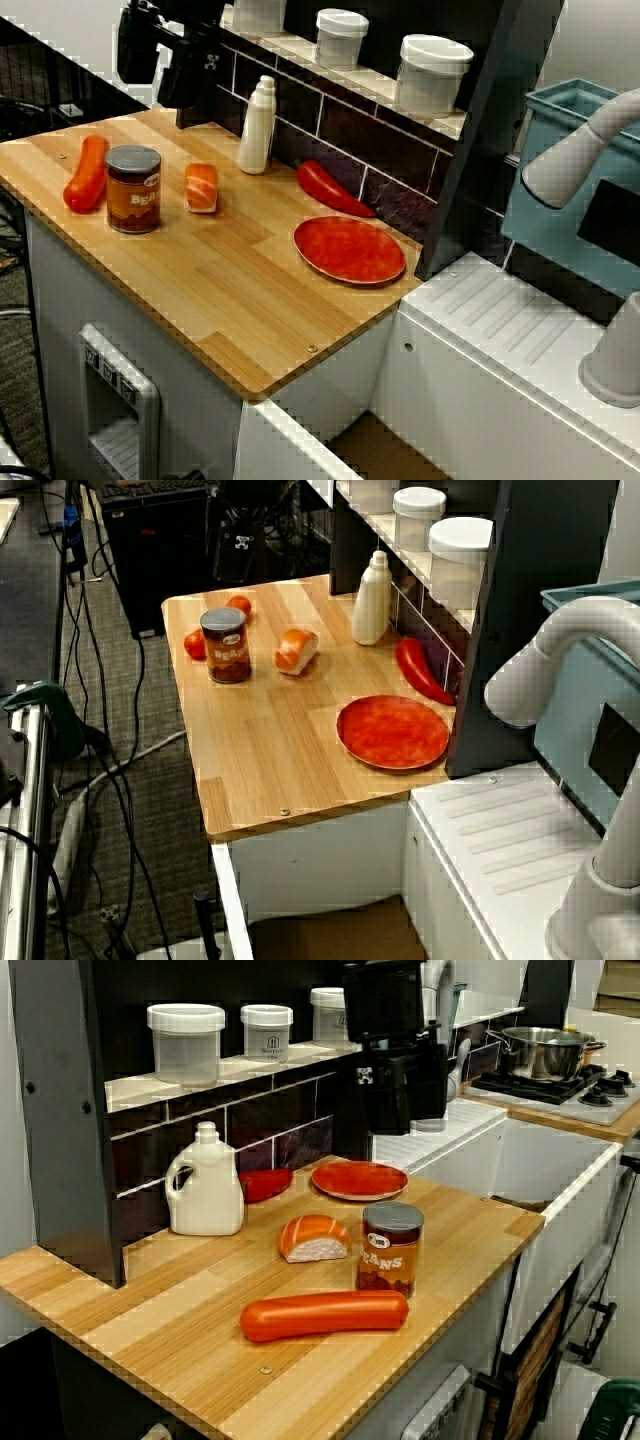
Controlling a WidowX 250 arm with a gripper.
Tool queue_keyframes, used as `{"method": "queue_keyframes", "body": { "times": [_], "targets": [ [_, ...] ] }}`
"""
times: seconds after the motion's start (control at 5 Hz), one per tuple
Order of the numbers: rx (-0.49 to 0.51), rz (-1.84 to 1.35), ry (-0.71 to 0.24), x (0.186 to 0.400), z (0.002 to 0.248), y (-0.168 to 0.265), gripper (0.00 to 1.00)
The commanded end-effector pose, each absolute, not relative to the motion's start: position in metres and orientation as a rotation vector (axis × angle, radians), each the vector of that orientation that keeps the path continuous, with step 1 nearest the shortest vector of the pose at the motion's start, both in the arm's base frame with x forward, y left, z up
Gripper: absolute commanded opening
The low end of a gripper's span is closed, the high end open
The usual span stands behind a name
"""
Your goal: Push into sink
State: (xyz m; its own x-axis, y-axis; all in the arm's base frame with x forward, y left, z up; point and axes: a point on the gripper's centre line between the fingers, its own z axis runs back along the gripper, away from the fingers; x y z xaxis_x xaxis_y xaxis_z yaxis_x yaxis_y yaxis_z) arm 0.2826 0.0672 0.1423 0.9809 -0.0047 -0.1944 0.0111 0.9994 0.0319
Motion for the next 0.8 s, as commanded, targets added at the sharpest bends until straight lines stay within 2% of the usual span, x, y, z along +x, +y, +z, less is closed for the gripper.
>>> {"method": "queue_keyframes", "body": {
  "times": [0.0,0.4,0.6],
  "targets": [
    [0.117,-0.007,0.087,0.289,0.115,0.111,1.00],
    [0.102,-0.101,0.146,0.290,0.117,0.127,1.00],
    [0.101,-0.181,0.233,0.296,0.137,0.110,1.00]
  ]
}}
